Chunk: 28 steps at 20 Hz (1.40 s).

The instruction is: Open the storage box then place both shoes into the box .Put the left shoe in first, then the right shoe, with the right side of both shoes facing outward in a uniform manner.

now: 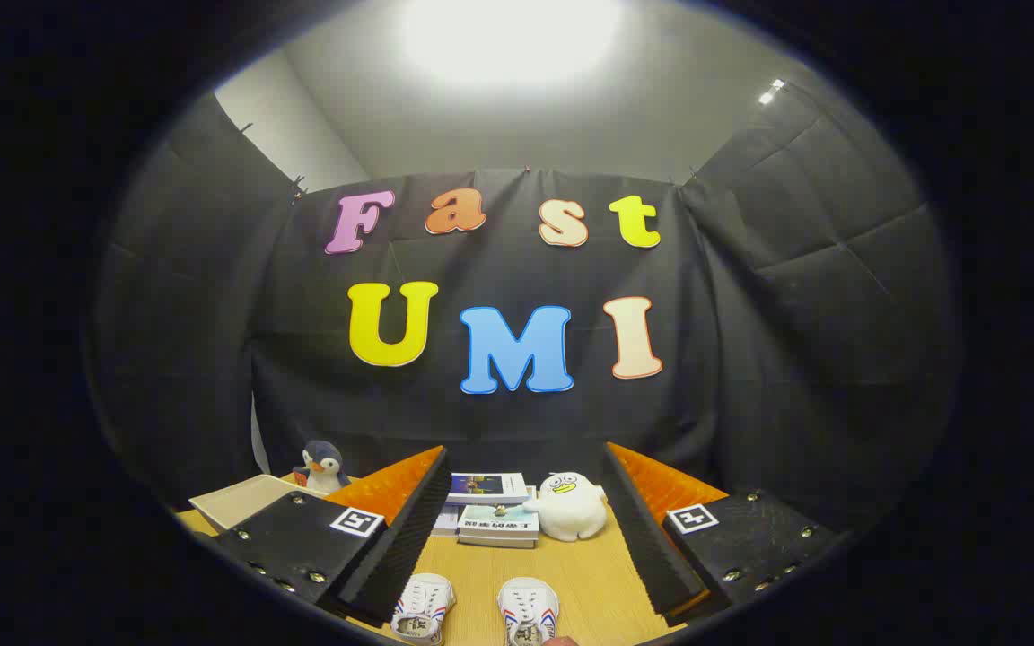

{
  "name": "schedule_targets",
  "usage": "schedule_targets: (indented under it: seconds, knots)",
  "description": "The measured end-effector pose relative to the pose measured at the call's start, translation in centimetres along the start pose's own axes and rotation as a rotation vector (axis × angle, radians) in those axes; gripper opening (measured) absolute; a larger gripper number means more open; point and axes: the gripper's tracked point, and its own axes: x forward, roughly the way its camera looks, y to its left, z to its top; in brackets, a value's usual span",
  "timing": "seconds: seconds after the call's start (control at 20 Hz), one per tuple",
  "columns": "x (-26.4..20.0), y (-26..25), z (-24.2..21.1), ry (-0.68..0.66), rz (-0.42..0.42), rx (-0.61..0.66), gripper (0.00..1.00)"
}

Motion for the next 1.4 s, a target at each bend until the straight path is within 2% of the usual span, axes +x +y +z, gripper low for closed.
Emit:
schedule_targets:
  seconds: [0.4, 0.8, 1.0, 1.25, 1.4]
  knots:
    - [0.8, 0.6, 0.9, -0.019, 0.012, -0.060, 0.99]
    - [0.8, 0.1, 0.9, -0.026, -0.007, -0.032, 0.99]
    - [0.7, 0.1, 0.4, -0.015, -0.019, 0.016, 0.99]
    - [1.0, 1.7, -1.1, 0.041, 0.017, 0.102, 0.99]
    - [0.9, 3.9, -2.6, 0.086, 0.071, 0.159, 0.99]
